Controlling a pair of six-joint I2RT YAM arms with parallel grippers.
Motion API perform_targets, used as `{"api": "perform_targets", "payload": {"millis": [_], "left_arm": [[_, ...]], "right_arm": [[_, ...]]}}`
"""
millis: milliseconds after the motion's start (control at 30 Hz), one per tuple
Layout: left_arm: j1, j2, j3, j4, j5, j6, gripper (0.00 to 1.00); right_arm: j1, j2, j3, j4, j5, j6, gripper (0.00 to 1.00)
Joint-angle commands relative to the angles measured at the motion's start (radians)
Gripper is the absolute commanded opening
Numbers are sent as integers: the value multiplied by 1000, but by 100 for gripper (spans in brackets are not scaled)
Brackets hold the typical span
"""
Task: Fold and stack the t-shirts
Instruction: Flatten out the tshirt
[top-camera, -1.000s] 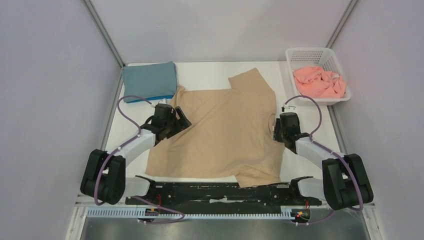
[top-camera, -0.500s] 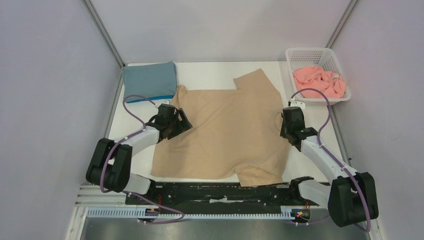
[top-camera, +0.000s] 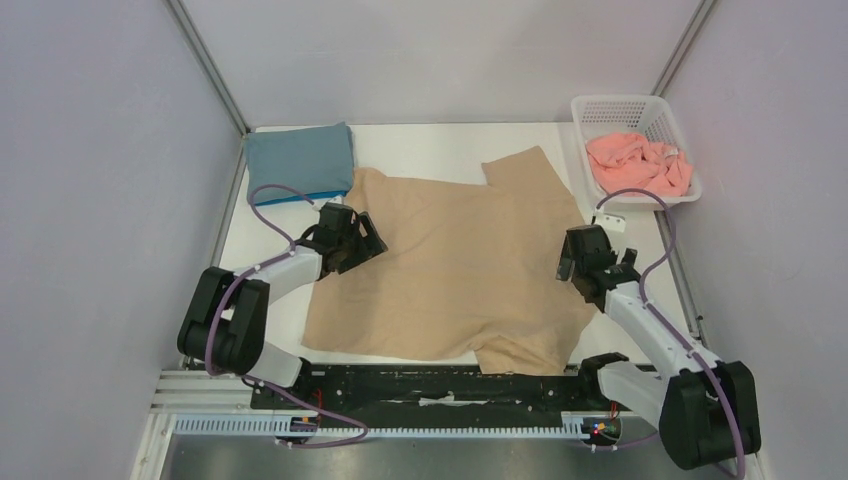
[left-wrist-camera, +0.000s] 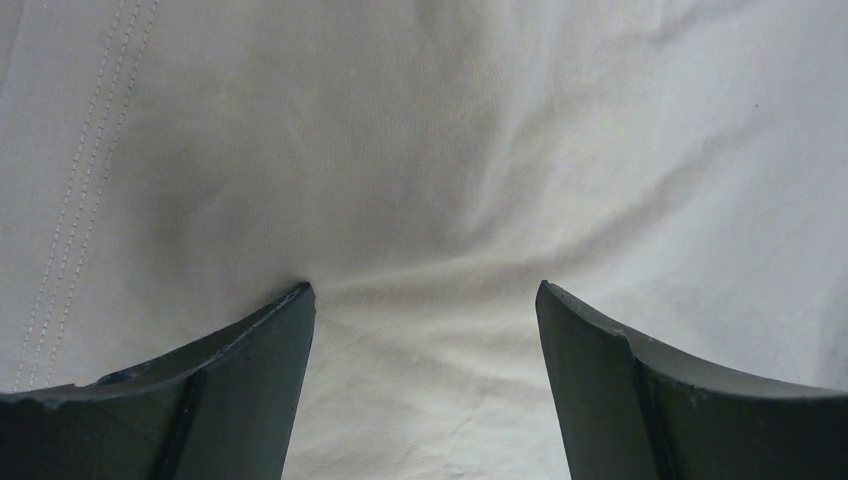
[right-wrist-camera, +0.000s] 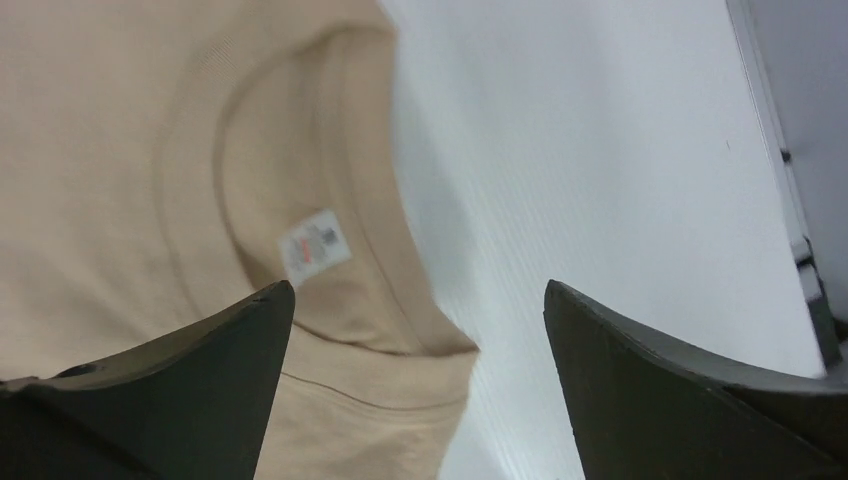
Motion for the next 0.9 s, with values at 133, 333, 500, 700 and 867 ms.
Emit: {"api": "perform_targets", "payload": {"millis": [133,333,500,700,867], "left_arm": [[-3,-21,44,-33,-14,36,88],[-3,38,140,-19,55,32,88],[-3,189,246,-51,57,46,88],[-1,372,368,-76,76,48,88],[14,505,496,-117,60,44,88]], "right_arm": [[0,-74,-5,465,-319,-87,98],[0,210,90,569,-415,-89,98],[-1,461,221,594,-366,-101,98],[-24,665,329,632,-329,-86,98],[-70,810,455,654,-329,-65,98]]}}
